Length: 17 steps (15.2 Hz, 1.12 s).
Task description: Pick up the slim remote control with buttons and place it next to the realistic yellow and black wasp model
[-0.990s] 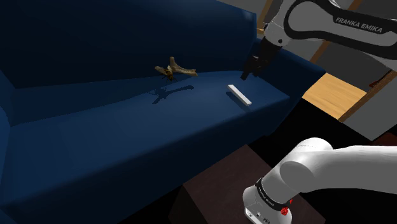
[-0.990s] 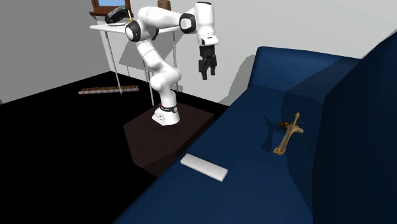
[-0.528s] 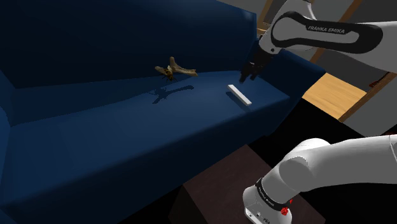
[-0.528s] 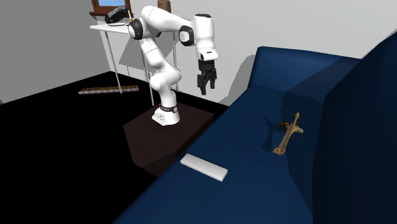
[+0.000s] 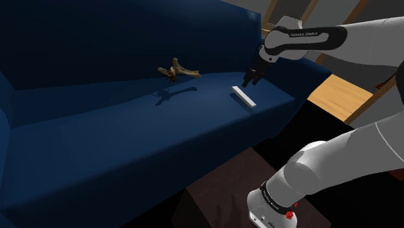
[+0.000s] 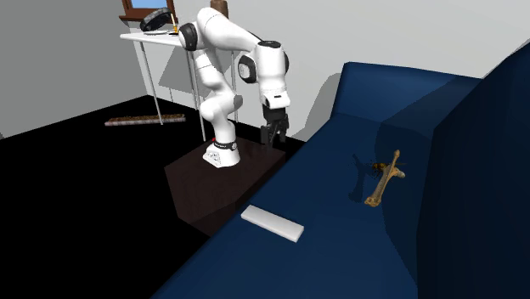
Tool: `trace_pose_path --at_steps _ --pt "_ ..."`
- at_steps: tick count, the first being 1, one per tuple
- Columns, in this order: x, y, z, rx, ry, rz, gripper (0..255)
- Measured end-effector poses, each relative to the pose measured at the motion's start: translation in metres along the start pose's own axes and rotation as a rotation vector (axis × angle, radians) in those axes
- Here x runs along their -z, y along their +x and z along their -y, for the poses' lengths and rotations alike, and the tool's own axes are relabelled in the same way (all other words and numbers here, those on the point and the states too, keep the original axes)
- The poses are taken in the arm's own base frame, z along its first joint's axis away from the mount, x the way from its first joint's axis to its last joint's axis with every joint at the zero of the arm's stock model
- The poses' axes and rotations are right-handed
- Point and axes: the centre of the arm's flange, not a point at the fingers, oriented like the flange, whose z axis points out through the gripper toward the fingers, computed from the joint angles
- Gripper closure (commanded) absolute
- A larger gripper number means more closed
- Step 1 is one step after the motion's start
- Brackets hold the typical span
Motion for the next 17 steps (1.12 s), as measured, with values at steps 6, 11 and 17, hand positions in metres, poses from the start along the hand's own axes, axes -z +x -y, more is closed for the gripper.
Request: trace_pose_path --at_steps 6,11,17 --pt "-0.044 0.023 -0.062 -0.012 0.009 0.011 0" --pt "-0.081 0.045 -0.115 -0.021 0.015 0.020 0" --pt "-0.128 0.072 -0.174 -0.031 0.023 0.029 0"
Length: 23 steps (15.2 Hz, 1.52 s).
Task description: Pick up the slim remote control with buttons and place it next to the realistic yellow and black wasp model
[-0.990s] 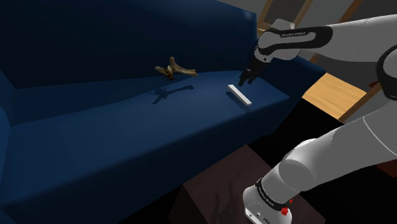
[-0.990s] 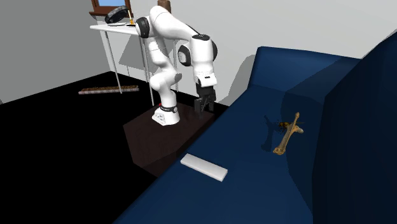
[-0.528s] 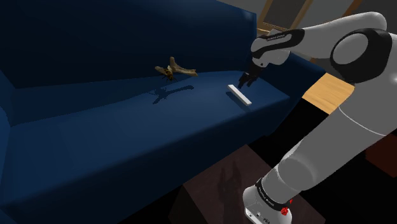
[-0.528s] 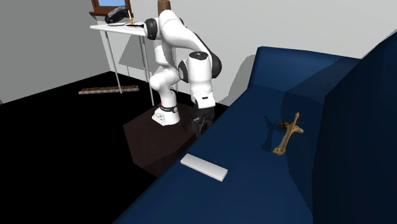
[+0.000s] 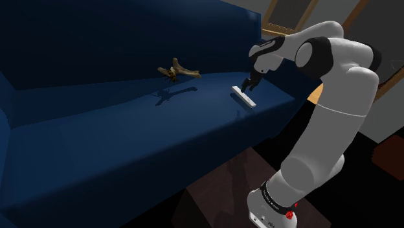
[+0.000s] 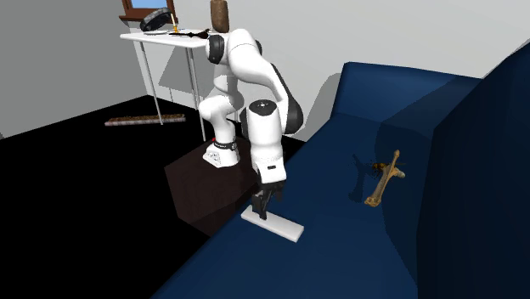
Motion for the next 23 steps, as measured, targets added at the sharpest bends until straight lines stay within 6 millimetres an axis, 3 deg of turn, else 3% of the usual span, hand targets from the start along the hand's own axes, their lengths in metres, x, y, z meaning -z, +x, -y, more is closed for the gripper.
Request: trace_pose_path --at_steps 8,14,15,23 --pt "-0.041 0.003 -0.010 -0.001 0.002 0.001 0" --pt "-0.046 0.001 -0.010 -0.001 0.002 0.001 0" --pt "-0.046 0.001 -0.010 -0.001 0.002 0.001 255" --pt "-0.045 0.001 -0.010 -0.001 0.002 0.001 255"
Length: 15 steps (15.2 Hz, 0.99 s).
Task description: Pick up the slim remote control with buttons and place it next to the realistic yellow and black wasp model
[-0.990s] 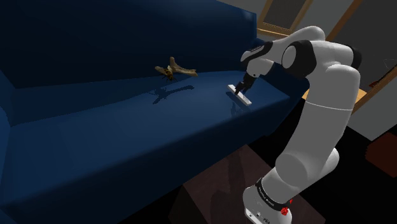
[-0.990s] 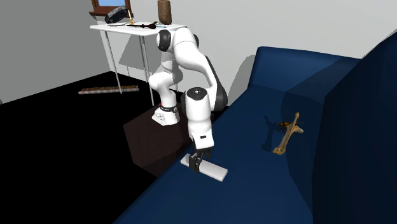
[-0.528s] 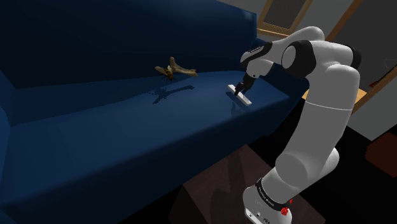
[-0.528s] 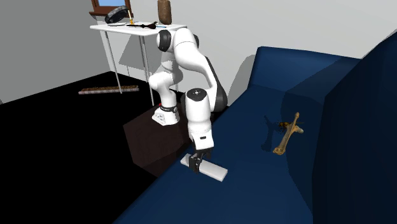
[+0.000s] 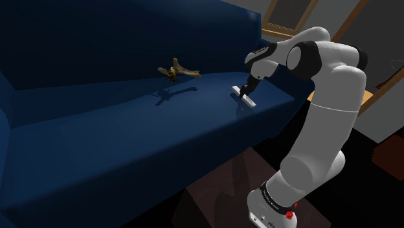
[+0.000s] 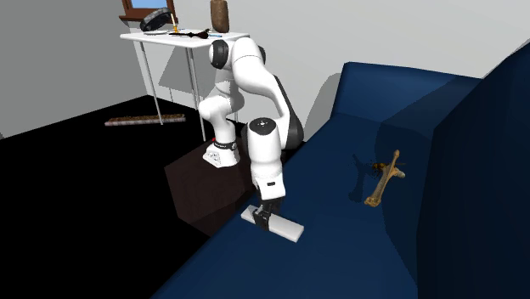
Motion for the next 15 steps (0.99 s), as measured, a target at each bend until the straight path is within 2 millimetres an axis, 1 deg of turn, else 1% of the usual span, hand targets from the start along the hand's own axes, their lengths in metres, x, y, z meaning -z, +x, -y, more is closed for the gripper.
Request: trace_pose_path --at_steps 3,7,11,15 --pt "0.002 0.001 0.000 0.000 0.000 0.000 255" --pt "0.019 0.002 0.000 0.000 0.000 0.000 255" --pt "0.043 0.003 -0.001 0.000 0.000 0.000 255" --pt "0.062 0.005 0.000 0.000 0.000 0.000 255"
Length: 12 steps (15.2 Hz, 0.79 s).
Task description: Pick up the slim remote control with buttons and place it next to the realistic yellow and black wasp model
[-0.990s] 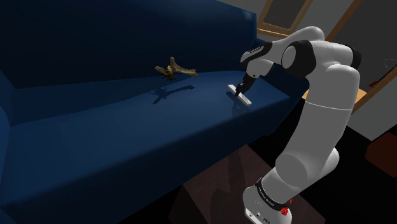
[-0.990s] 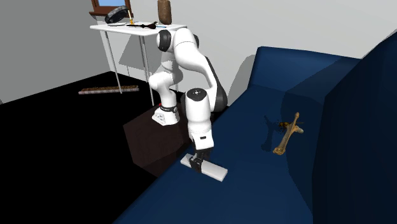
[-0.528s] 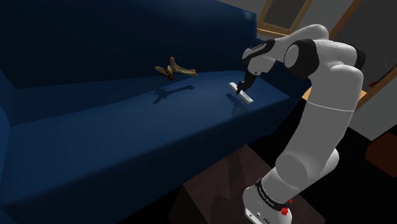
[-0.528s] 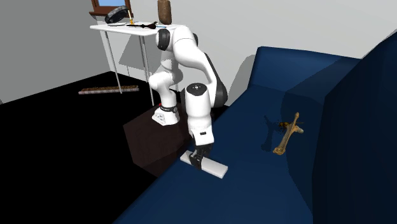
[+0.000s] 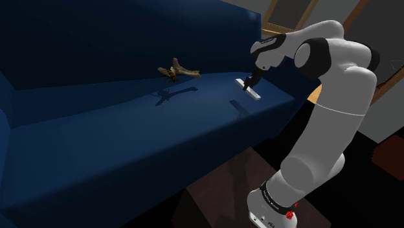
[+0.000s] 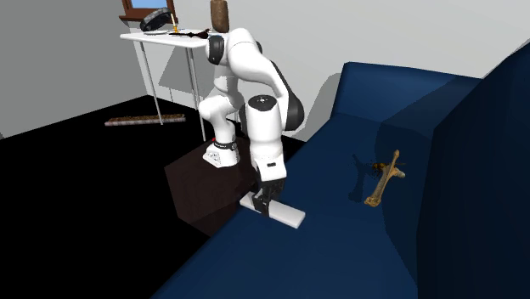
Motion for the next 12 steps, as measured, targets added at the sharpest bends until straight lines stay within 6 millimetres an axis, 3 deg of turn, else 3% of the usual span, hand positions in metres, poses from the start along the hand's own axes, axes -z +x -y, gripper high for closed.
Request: trace_pose_path --at_steps 12 --pt "0.063 0.006 0.001 0.000 0.000 0.000 255"
